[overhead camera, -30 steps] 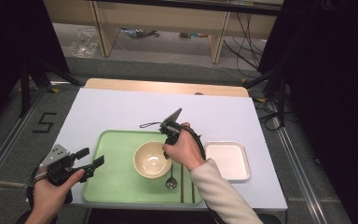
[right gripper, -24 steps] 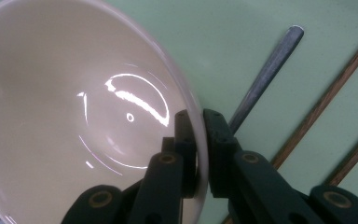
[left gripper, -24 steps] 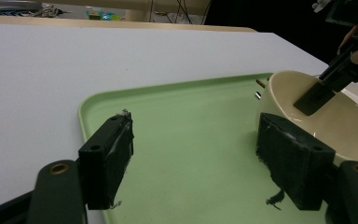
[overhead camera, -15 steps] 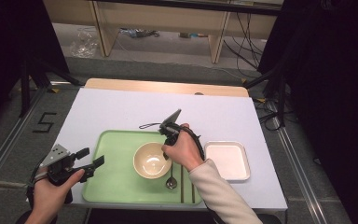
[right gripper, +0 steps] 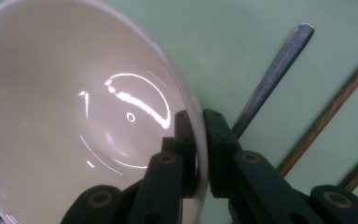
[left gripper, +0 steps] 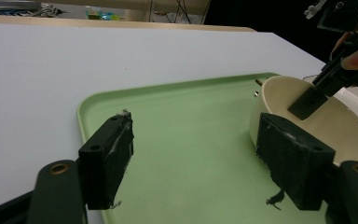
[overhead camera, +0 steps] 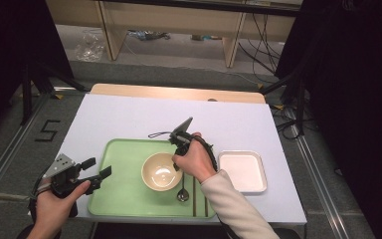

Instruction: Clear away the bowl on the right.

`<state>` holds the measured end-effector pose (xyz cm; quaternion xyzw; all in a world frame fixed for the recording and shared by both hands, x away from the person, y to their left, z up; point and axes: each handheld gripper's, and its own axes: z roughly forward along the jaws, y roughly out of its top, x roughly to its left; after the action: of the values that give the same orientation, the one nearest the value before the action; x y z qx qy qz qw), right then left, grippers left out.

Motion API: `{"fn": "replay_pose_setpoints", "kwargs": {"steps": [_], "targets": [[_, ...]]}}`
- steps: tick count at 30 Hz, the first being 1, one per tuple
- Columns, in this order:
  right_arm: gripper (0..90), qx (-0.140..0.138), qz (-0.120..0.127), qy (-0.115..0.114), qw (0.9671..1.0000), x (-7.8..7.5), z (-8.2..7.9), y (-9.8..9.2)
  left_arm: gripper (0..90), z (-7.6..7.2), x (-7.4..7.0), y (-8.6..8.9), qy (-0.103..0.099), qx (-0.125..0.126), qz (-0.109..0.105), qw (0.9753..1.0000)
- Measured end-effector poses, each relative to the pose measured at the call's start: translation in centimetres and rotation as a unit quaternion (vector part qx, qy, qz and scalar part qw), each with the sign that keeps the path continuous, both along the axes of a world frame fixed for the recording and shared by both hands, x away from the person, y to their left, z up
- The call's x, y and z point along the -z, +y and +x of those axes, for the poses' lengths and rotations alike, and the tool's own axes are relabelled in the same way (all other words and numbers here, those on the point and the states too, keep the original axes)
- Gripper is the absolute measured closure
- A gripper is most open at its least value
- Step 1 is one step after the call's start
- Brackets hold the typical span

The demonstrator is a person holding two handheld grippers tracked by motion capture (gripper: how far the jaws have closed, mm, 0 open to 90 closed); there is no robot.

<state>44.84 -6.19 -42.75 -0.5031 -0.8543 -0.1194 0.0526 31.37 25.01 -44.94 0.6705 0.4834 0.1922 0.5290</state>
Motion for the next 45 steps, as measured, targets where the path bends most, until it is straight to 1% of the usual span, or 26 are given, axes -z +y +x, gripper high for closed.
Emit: {"fn": "replay_pose_setpoints", "kwargs": {"steps": [3, 6, 8, 11, 13, 16, 17, 18, 19, 21, 22, 25, 26, 27, 28, 29, 30, 31, 32, 35, 38, 40, 42, 43, 44, 45], "targets": [[85.6, 0.002, 0.001, 0.013, 0.9999, 0.0, 0.1, -0.1, 27.1, 0.0, 0.0, 0.0, -0.002, 0.002, -0.003, 1.0], [85.7, -0.004, 0.007, -0.001, 1.0, 0.3, 0.2, -0.2, 27.1, 0.0, 0.0, 0.0, 0.002, 0.0, -0.001, 1.0], [85.8, 0.002, 0.008, 0.012, 0.9999, 0.2, 0.3, -0.2, 27.1, 0.0, 0.0, 0.0, 0.001, 0.001, 0.001, 1.0], [85.7, -0.005, 0.008, -0.004, 0.9999, 0.4, 0.4, -0.3, 27.1, 0.0, 0.0, 0.0, 0.0, 0.002, -0.002, 1.0], [85.5, 0.004, 0.012, 0.009, 0.9999, 0.4, 0.3, -0.3, 27.1, 0.0, 0.0, 0.0, 0.001, 0.001, 0.0, 1.0], [85.2, 0.003, 0.013, 0.012, 0.9998, 0.3, 0.4, -0.3, 27.0, 0.0, 0.0, -0.1, 0.0, 0.003, -0.003, 1.0], [83.6, -0.002, 0.014, 0.01, 0.9999, 0.4, 0.4, -0.4, 27.1, 0.0, 0.0, -0.1, -0.001, 0.003, -0.004, 1.0], [77.7, 0.003, 0.014, 0.019, 0.9997, 0.3, 0.4, -0.4, 27.1, 0.0, 0.0, 0.0, -0.001, 0.002, -0.002, 1.0], [73.2, -0.008, 0.014, 0.009, 0.9998, 0.3, 0.4, -0.4, 27.1, 0.0, 0.0, 0.0, -0.001, 0.002, -0.003, 1.0], [68.3, -0.01, 0.013, -0.002, 0.9999, 0.0, 0.3, -0.6, 27.1, 0.0, 0.0, 0.0, 0.0, 0.002, -0.002, 1.0], [64.5, -0.027, 0.021, -0.028, 0.999, 0.0, 0.4, -1.0, 27.1, 0.0, 0.0, 0.0, 0.0, 0.003, -0.002, 1.0], [59.6, -0.017, 0.023, -0.007, 0.9996, -1.1, 0.3, -1.6, 27.1, 0.0, 0.0, 0.0, 0.0, 0.002, -0.003, 1.0], [58.5, -0.017, 0.028, -0.016, 0.9993, -1.6, 0.3, -1.9, 27.0, 0.0, 0.0, 0.0, 0.001, 0.002, -0.001, 1.0], [57.6, -0.016, 0.03, -0.015, 0.9993, -1.9, 0.3, -2.2, 27.1, 0.0, 0.0, 0.0, 0.001, 0.0, 0.0, 1.0], [56.0, -0.029, 0.04, -0.045, 0.9978, -2.1, 0.5, -2.8, 27.1, 0.0, 0.0, 0.0, 0.0, 0.002, -0.003, 1.0], [55.3, -0.04, 0.045, -0.056, 0.9966, -2.3, 0.6, -3.3, 27.1, 0.0, 0.0, 0.0, 0.0, 0.002, -0.002, 1.0], [55.3, -0.006, 0.041, -0.028, 0.9988, -3.2, 0.3, -3.7, 27.1, 0.0, 0.0, 0.0, 0.0, 0.002, -0.002, 1.0], [55.3, 0.004, 0.042, -0.026, 0.9988, -3.7, 0.3, -4.2, 27.1, 0.0, 0.0, 0.0, 0.001, 0.002, -0.002, 1.0], [55.5, 0.003, 0.048, -0.035, 0.9982, -4.0, 0.3, -4.7, 27.1, 0.0, 0.0, 0.0, 0.002, 0.0, 0.0, 1.0], [55.6, 0.025, 0.062, -0.054, 0.9963, -5.0, 0.5, -6.8, 27.0, 0.0, 0.0, 0.0, 0.002, 0.0, 0.001, 1.0], [55.6, 0.05, 0.072, -0.063, 0.9942, -5.6, 0.7, -9.0, 27.0, 0.0, 0.0, 0.0, 0.002, 0.0, 0.001, 1.0], [55.6, 0.065, 0.071, -0.064, 0.9933, -5.6, 0.8, -10.4, 27.0, 0.0, 0.0, 0.1, 0.002, 0.001, 0.002, 1.0], [55.7, 0.109, 0.065, -0.043, 0.991, -5.6, 0.9, -12.0, 27.0, 0.0, 0.0, 0.1, 0.002, 0.0, 0.001, 1.0], [55.7, 0.116, 0.062, -0.048, 0.9901, -5.5, 1.0, -12.6, 27.0, 0.0, 0.0, 0.1, 0.003, -0.001, 0.001, 1.0], [55.8, 0.114, 0.058, -0.063, 0.9897, -5.0, 1.3, -13.9, 27.0, 0.0, 0.0, 0.1, 0.003, -0.001, 0.001, 1.0], [56.1, 0.125, 0.054, -0.059, 0.989, -5.0, 1.3, -14.4, 27.0, 0.0, 0.0, 0.1, 0.003, -0.002, 0.001, 1.0]]}}
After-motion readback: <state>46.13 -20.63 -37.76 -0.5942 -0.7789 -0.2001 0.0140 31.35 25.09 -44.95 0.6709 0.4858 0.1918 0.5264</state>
